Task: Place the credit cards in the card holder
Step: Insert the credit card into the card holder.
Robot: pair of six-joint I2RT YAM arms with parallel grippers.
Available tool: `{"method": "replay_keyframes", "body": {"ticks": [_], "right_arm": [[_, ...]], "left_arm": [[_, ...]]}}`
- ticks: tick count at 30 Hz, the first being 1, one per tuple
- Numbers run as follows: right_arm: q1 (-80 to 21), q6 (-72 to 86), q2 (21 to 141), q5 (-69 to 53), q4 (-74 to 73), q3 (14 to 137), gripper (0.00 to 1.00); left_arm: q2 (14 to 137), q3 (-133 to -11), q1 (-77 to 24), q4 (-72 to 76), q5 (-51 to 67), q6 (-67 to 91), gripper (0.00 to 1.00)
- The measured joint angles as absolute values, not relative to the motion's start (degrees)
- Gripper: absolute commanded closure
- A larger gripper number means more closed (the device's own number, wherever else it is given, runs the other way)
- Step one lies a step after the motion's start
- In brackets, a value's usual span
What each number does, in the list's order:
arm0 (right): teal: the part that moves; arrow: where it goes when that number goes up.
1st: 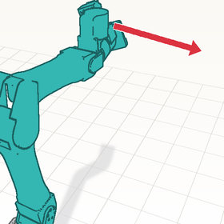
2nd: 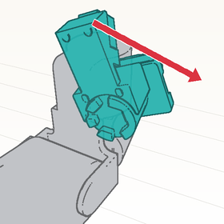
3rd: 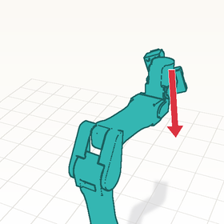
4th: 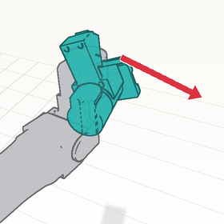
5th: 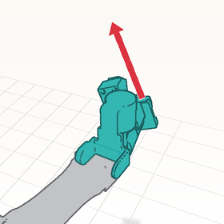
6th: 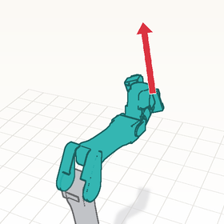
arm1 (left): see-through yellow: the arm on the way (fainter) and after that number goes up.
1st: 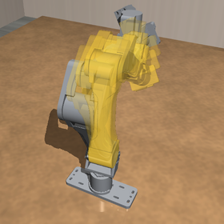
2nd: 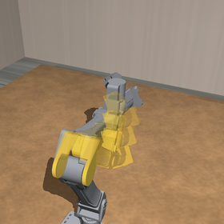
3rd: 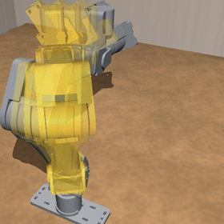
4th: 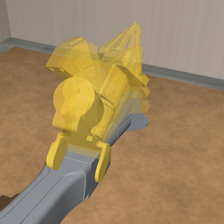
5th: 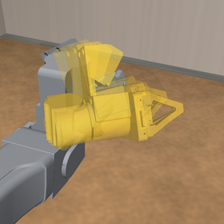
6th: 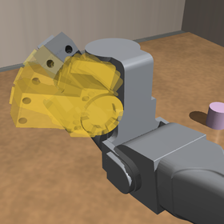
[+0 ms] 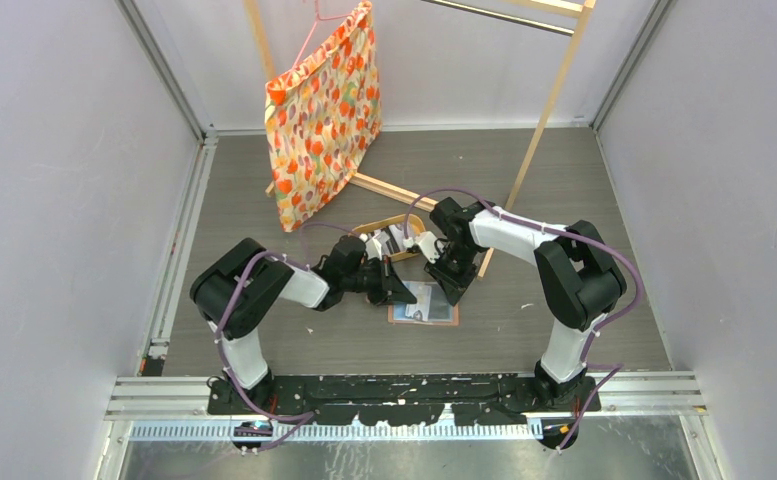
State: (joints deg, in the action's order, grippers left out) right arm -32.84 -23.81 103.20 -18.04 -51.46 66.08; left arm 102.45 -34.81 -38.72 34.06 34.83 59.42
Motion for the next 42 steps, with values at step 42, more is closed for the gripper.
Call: {"method": "replay_keyframes", "body": {"ticks": [42], "right_arm": [[-32.95,-23.83,103.28,-16.97,-52.12,66.24,0.81]], "left_arm": [[105.75,-28.4,-43.05,52.84,26.85,65.39,0.99]]}}
